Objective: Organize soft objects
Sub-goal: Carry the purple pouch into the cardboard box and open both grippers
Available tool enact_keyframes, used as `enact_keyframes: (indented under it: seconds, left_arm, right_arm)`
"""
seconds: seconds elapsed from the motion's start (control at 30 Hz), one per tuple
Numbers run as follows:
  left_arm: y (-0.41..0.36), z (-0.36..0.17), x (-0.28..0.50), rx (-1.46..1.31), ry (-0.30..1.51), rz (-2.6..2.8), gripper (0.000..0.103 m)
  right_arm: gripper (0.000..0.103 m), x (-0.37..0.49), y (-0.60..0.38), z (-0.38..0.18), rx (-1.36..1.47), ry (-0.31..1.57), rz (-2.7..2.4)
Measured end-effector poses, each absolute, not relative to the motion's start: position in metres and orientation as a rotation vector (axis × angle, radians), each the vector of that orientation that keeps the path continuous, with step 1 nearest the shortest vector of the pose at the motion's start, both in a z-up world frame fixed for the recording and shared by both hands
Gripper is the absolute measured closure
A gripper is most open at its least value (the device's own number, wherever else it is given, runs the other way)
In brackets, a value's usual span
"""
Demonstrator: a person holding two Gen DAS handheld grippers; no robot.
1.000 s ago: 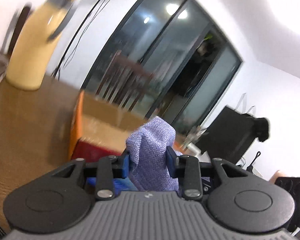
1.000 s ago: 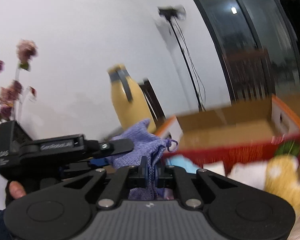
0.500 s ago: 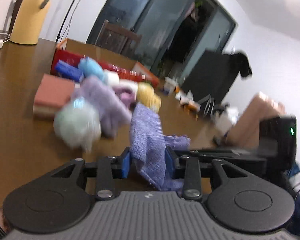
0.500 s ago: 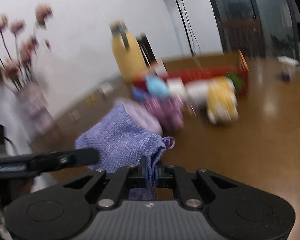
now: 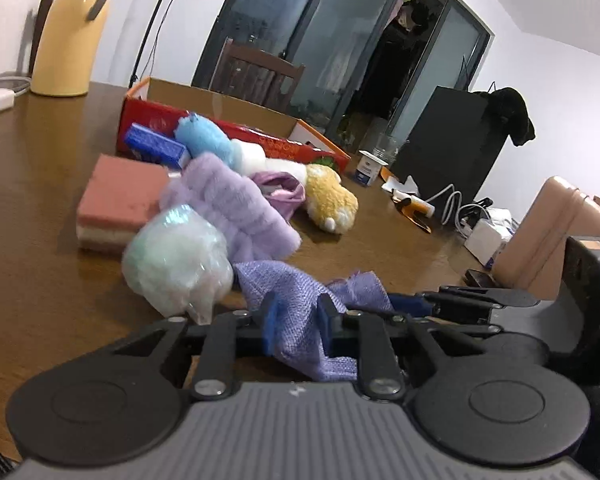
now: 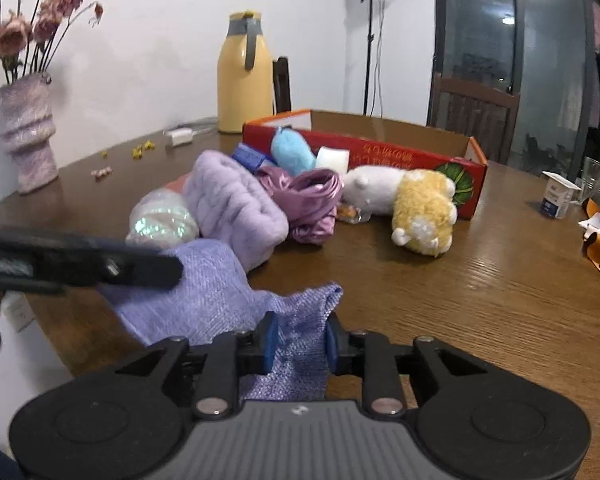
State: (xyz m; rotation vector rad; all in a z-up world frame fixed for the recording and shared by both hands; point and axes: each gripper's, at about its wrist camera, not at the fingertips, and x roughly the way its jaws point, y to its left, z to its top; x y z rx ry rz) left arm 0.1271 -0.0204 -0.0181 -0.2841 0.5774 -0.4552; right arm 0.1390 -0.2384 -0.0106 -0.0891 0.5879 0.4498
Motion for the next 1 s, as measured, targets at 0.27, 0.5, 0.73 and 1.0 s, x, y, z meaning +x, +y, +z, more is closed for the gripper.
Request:
enact_keyframes:
  seconds: [0.27, 0.5, 0.73, 1.0]
  left_arm:
    - [-0.017, -0.027, 0.119, -0.302, 0.583, -0.448, 0.076]
    - [-0.020, -0.029, 0.111, -0.285, 0.600, -0.490, 0.085]
    - [-0.021, -0.001, 0.106, -0.261, 0.530, -0.540, 0.094]
    - [0.000, 0.089, 0.197, -0.286, 0.435, -0.584, 0.094]
  right_arm:
    - [0.066, 0.131, -0.256, -0.018, 0.075, 0.554, 0.359]
    - [0.074, 0.124, -0.234, -0.027, -0.061, 0.554, 0.308]
    - [0.099, 0.114, -0.232, -0.009, -0.050, 0.494, 0.346]
    - [0.099, 0.185, -0.244, 0.085, 0.014, 0.306, 0.411]
